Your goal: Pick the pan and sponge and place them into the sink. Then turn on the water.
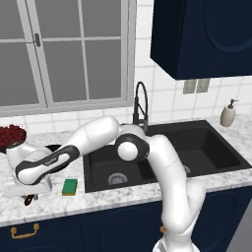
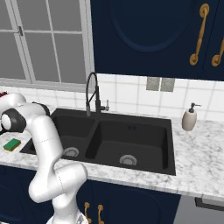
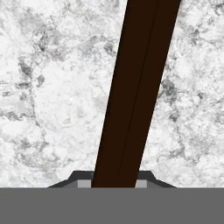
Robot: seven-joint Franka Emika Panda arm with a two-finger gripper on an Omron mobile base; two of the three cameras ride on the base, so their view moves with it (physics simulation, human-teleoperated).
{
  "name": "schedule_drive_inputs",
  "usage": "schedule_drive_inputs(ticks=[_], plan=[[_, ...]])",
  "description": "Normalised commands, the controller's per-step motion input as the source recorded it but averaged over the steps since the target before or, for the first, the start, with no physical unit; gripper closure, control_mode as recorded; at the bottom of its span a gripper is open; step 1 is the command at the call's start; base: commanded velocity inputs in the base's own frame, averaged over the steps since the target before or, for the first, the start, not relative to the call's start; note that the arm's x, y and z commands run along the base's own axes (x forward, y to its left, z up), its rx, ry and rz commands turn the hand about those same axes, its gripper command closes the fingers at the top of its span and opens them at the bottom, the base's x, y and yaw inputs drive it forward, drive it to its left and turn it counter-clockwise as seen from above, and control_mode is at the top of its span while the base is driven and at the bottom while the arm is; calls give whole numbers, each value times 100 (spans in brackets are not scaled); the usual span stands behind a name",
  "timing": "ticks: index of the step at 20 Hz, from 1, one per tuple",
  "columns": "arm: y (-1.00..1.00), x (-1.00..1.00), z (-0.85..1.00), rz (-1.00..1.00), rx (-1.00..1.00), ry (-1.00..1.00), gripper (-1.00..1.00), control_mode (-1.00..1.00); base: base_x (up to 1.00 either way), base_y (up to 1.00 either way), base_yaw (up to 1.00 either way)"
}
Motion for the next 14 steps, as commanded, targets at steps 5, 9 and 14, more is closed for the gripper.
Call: schedule_drive_inputs(ticks=[5, 9, 14], plan=[[0, -26, 33, 0, 0, 0, 100, -100, 0, 0, 0], [-2, -27, 55, -1, 0, 0, 100, -100, 0, 0, 0], [-19, -19, 40, -8, 0, -2, 100, -100, 0, 0, 0]])
